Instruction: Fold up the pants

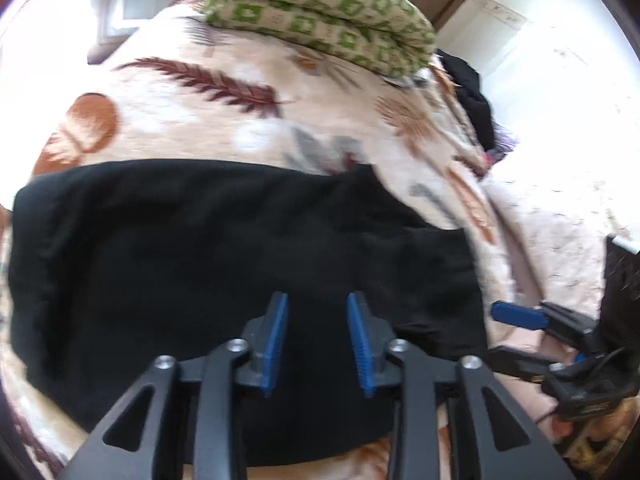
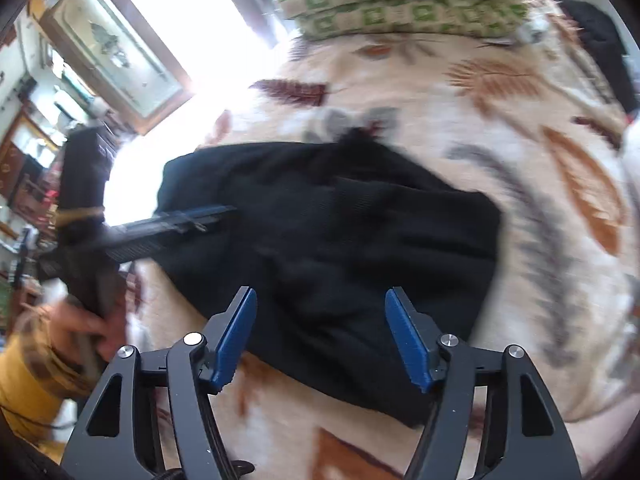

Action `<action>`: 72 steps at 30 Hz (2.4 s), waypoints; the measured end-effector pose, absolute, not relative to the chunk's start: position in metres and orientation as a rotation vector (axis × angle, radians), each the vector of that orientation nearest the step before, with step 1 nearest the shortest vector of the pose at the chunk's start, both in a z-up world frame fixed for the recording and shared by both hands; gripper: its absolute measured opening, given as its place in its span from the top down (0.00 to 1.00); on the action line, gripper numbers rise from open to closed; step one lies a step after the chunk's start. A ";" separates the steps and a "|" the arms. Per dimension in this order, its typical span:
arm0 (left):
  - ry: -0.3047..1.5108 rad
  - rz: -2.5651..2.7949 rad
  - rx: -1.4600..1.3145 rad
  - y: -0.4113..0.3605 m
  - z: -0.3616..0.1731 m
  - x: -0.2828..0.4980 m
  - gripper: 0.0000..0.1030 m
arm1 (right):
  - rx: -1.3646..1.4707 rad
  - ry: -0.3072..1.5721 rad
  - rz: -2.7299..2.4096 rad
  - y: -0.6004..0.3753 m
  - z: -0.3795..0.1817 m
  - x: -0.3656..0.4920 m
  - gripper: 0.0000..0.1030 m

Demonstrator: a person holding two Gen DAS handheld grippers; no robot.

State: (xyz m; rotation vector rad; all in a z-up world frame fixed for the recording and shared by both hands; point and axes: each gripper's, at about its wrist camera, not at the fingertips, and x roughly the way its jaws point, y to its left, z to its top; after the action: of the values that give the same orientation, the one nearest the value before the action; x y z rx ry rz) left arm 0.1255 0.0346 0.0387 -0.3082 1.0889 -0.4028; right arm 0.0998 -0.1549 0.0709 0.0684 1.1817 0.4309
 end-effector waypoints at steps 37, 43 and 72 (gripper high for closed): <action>0.947 -0.380 -0.239 0.018 0.076 0.111 0.76 | 0.129 1.107 0.440 -0.203 0.067 0.087 0.40; 0.997 -0.479 -0.220 -0.027 0.070 0.131 0.76 | 0.158 1.105 0.245 -0.213 0.050 0.142 0.47; 0.995 -0.449 0.079 -0.043 0.018 0.080 0.75 | -0.008 1.129 0.213 -0.163 0.000 0.058 0.41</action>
State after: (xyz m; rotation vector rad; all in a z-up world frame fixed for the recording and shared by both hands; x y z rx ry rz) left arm 0.0804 -0.0433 0.0183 0.0791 0.9947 -0.4490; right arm 0.0579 -0.1630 -0.0003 -0.0078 1.1289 0.2128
